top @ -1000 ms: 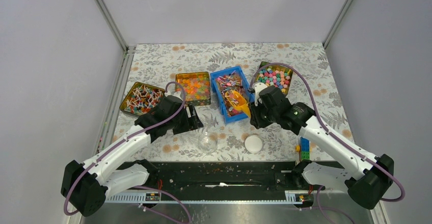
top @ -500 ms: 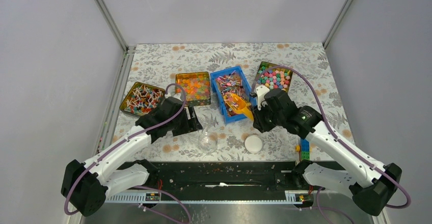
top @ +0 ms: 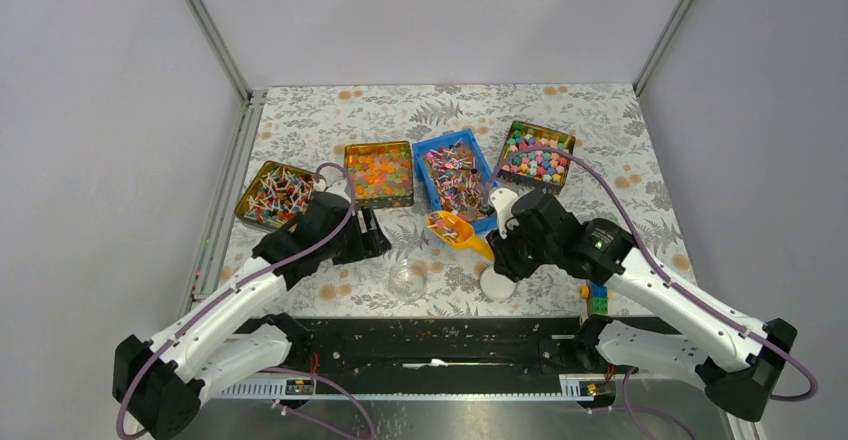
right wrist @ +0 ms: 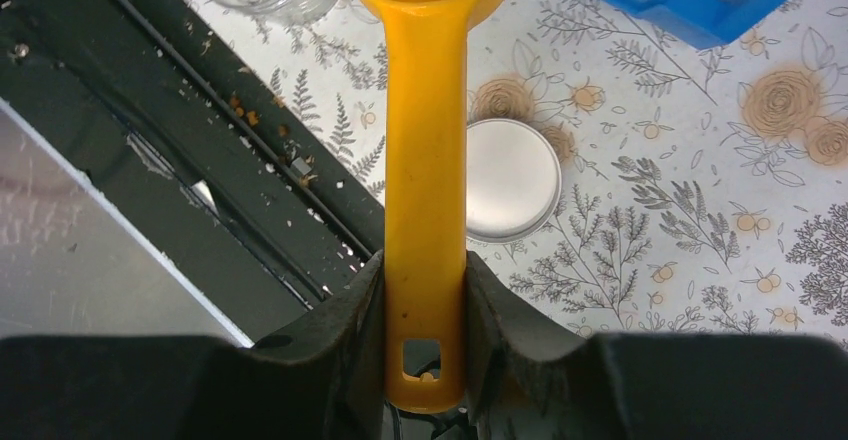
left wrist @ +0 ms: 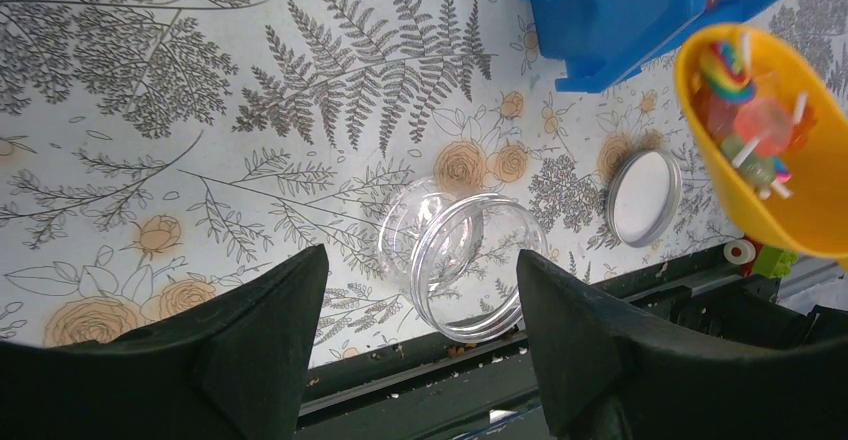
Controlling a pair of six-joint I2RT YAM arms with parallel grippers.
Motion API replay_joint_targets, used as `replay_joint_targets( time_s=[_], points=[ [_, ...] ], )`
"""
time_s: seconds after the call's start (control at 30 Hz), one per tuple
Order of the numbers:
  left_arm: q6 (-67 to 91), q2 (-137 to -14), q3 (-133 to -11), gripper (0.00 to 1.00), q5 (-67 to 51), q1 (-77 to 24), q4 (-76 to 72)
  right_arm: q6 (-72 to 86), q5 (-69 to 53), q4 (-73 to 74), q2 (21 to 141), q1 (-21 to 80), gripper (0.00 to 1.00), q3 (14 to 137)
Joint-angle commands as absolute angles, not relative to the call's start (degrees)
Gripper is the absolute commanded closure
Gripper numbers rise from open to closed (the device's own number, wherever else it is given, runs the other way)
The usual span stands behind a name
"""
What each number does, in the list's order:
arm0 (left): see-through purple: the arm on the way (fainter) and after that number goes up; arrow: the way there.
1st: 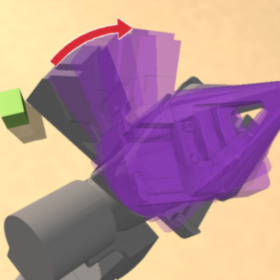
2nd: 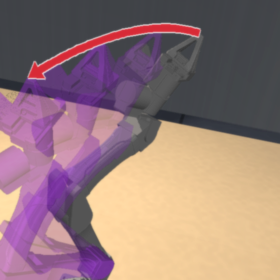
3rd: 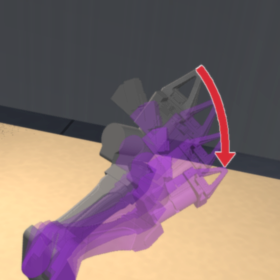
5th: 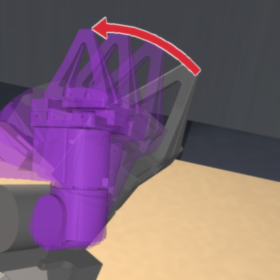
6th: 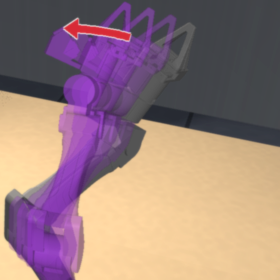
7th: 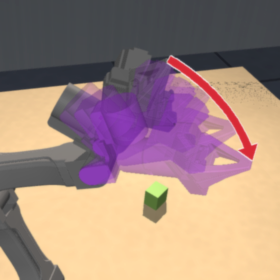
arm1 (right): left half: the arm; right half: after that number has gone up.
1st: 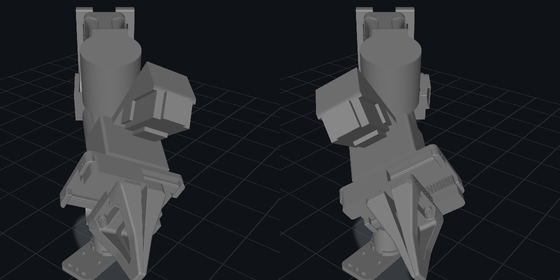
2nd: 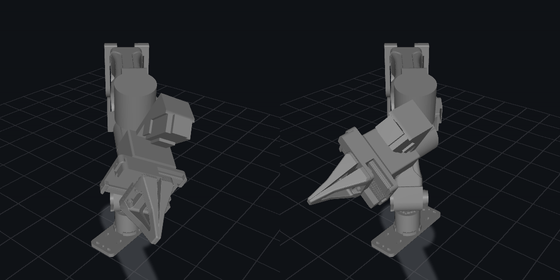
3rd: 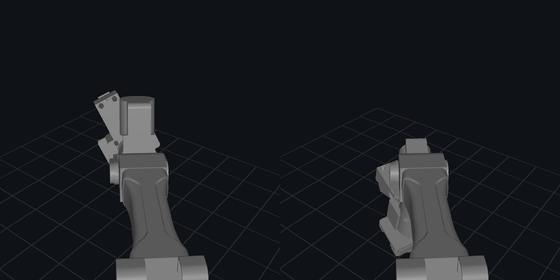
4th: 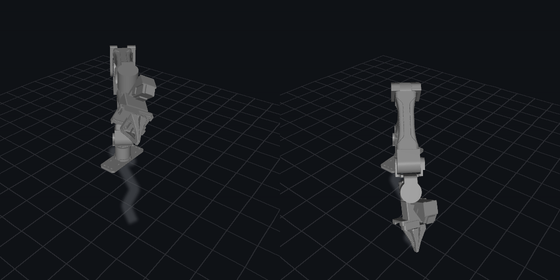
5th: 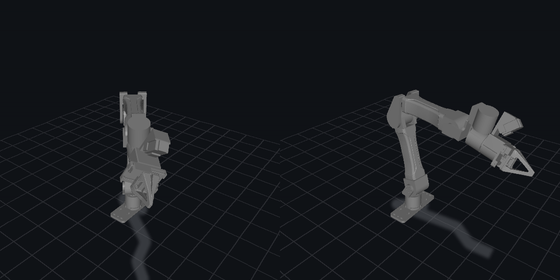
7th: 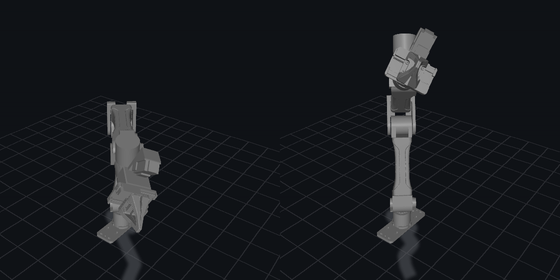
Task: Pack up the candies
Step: Place the fake candies in the packing bottle.
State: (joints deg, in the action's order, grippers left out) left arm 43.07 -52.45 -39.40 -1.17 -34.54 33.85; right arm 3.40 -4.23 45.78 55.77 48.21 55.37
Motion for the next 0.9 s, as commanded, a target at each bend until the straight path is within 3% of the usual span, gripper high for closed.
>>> replay_joint_targets(
  time_s=[0.0,0.87],
  points=[
    [41.51,-49.78,-41.40,0.30,2.80,-34.28,33.72,3.03,-5.55,46.35,54.17,51.05,1.00,58.02],
    [42.18,-45.62,-40.48,0.29,5.61,-34.28,35.24,5.04,-10.06,49.48,54.81,60.67,1.00,58.88]
  ],
)
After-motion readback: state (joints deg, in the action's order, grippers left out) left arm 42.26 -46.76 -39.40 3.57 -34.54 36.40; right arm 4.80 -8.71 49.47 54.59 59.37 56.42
